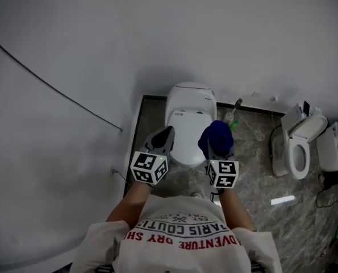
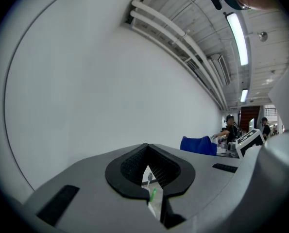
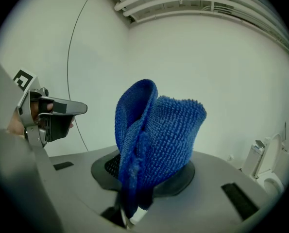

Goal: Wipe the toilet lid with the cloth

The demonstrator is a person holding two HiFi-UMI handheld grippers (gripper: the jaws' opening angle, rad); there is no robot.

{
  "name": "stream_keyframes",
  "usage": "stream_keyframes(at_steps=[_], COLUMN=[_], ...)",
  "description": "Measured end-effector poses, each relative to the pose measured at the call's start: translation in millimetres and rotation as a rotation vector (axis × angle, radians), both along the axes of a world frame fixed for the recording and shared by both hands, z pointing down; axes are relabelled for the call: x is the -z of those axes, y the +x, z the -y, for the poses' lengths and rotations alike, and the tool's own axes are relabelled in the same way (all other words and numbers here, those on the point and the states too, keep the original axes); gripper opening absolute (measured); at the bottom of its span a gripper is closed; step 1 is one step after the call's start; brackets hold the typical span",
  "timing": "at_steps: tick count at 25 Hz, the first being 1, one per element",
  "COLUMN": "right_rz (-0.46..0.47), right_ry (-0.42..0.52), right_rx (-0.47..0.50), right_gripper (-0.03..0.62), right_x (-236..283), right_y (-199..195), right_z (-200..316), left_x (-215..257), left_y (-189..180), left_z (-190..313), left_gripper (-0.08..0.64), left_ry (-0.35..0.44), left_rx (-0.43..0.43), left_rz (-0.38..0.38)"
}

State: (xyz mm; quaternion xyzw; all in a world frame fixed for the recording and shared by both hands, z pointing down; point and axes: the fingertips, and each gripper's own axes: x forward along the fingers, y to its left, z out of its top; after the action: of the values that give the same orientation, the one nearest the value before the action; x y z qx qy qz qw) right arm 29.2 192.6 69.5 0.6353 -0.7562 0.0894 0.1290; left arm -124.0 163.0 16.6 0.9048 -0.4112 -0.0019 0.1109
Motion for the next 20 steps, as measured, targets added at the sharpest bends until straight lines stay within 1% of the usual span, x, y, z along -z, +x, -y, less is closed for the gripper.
stream_keyframes(at_steps=[3,6,11,15,20], right_rz=[-0.005,-0.001,0.053,0.024,0.020], right_ry=[0.015,0.026,-0.001,0.019,0.021], right_rx=[0.019,0.026,0.012,0.021,0.001], right_gripper=[0.094,0.094,0.094,0.094,0.094], right_x=[9,11,6,14,15], right_y=[-4,-7,-5,-9,-5], right_z=[-5,-15,-21,-21,-20], left_x=[12,11,9,8,5], left_y=[2,0,0,-6,-9], left_z=[-5,-15,-23,-22,-19], left_gripper=[0.006,0.006,0.006,0.006,0.006], left_ry=[0.055,0.070,0.070,0.055,0.050], left_rx=[-0.011,-0.019,-0.023,-0.012,-0.010], left_rz=[0.032,0.042,0.053,0.034,0.035])
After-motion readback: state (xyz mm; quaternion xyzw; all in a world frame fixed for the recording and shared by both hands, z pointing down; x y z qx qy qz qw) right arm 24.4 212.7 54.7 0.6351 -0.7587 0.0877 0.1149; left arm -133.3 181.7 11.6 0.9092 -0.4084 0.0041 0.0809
